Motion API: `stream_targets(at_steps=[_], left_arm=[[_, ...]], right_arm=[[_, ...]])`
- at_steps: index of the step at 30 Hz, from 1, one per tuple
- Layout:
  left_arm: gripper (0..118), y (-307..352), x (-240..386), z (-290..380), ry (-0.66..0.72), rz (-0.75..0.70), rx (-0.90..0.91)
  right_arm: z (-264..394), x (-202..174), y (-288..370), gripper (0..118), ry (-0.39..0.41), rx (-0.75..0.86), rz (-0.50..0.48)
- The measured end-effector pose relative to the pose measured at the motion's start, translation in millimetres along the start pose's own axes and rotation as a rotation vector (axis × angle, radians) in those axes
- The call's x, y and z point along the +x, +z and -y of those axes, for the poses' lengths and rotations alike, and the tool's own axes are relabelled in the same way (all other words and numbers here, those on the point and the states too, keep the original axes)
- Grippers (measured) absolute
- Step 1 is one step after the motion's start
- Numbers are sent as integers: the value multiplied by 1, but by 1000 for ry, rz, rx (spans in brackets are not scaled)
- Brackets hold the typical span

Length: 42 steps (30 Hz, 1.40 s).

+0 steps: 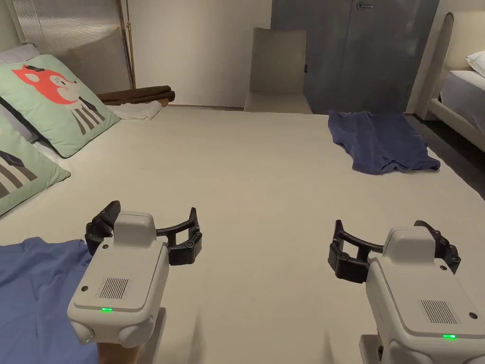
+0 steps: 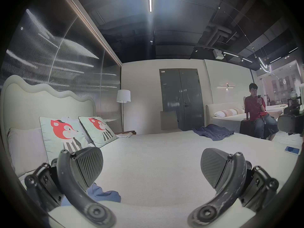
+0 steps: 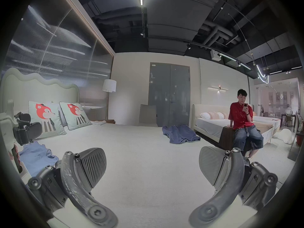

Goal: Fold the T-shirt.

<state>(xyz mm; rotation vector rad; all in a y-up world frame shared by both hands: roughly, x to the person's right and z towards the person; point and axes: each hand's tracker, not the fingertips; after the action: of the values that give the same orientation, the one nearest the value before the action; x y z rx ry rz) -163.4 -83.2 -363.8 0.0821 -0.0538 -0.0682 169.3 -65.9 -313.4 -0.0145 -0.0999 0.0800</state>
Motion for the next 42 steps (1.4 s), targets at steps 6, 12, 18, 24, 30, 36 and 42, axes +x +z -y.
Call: stream_targets(at_steps=[6,12,18,24,30,36,42], left_arm=[[116,1,1,-1,-5,-3,5],[116,2,0,-2,-4,3,8],[116,3,0,-3,-11,5,10],[116,3,-1,-3,-16,5,13],[116,3,-1,-4,-15,7,15],[116,3,-1,-3,-13,5,15],[116,3,-1,-2,-10,4,12]], right_arm=[[-1,0,1,112,7,2,-2],[-2,0,1,113,13,7,-5],[-3,0,1,113,5,8,-4],[-4,0,1,113,4,11,-7],[-4,0,2,113,4,12,-7],[-5,1,2,113,1,10,-7],[-6,1,2,113,0,17,-5]])
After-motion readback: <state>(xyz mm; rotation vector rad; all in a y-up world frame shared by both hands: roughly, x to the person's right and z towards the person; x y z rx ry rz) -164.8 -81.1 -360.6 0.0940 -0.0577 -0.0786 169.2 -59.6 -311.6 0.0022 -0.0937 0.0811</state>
